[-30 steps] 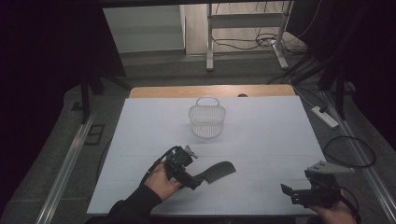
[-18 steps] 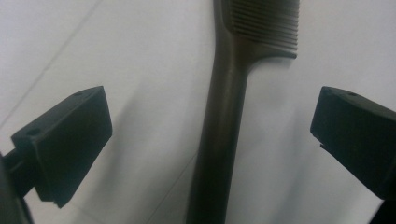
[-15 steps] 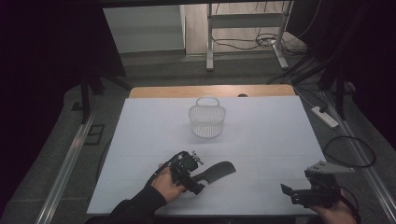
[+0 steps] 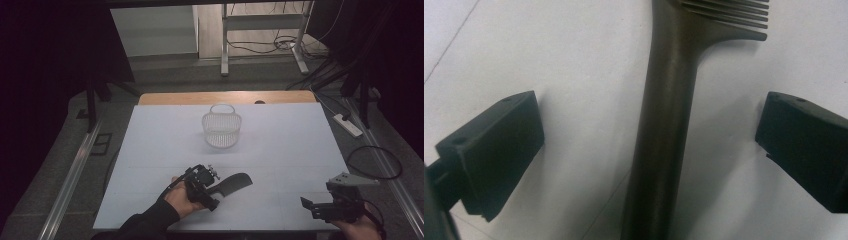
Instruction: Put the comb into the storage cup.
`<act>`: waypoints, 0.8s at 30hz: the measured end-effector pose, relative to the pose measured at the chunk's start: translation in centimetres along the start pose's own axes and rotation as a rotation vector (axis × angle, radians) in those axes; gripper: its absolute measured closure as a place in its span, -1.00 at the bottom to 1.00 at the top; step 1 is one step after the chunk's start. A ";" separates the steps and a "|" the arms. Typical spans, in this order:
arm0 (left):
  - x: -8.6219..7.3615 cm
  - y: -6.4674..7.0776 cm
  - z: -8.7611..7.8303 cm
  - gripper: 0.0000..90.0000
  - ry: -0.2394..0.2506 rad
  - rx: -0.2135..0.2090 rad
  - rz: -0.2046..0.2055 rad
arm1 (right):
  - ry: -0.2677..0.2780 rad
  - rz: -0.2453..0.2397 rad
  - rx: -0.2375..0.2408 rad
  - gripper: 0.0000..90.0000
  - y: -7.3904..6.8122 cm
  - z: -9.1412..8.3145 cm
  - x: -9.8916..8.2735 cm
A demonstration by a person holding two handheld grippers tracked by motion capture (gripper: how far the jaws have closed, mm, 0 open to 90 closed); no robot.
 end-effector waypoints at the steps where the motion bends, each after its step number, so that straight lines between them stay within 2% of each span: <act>1: 0.0 0.1 -0.1 -0.95 -0.001 -0.002 0.000 | 0.000 0.000 0.000 -0.99 0.0 0.0 0.0; 4: 0.0 0.2 -0.6 -0.69 0.001 -0.006 0.012 | 0.000 -0.001 0.001 -0.99 0.0 0.0 0.0; 8: -0.1 0.4 -1.0 -0.27 0.014 -0.004 0.004 | -0.002 -0.002 0.001 -0.99 0.0 0.0 0.0; 12: -0.1 0.8 -1.1 0.14 0.013 -0.006 0.028 | -0.002 -0.002 0.001 -0.99 0.0 0.0 0.0; 14: -0.1 1.0 -1.1 0.47 0.015 -0.015 0.042 | -0.003 -0.002 0.001 -0.99 0.0 0.0 0.0; 15: -0.1 1.1 -1.1 0.57 0.016 -0.015 0.043 | -0.003 -0.003 0.001 -0.99 0.0 0.0 0.0; 19: 0.0 1.1 -1.1 0.60 0.015 -0.023 0.033 | -0.003 -0.005 0.002 -0.98 -0.1 0.0 0.0; 24: -0.1 0.7 -1.3 0.61 0.039 -0.059 -0.001 | -0.002 -0.006 0.003 -0.98 -0.1 0.0 0.0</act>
Point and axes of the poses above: each handheld gripper's, and its own axes: z roughly forward along the jaws, x roughly out of its top, y roughly to its right, the point moved 3 cm from there along z, roughly forward along the jaws, and after that the axes turned 15 degrees about -x, right-handed, at the moved point
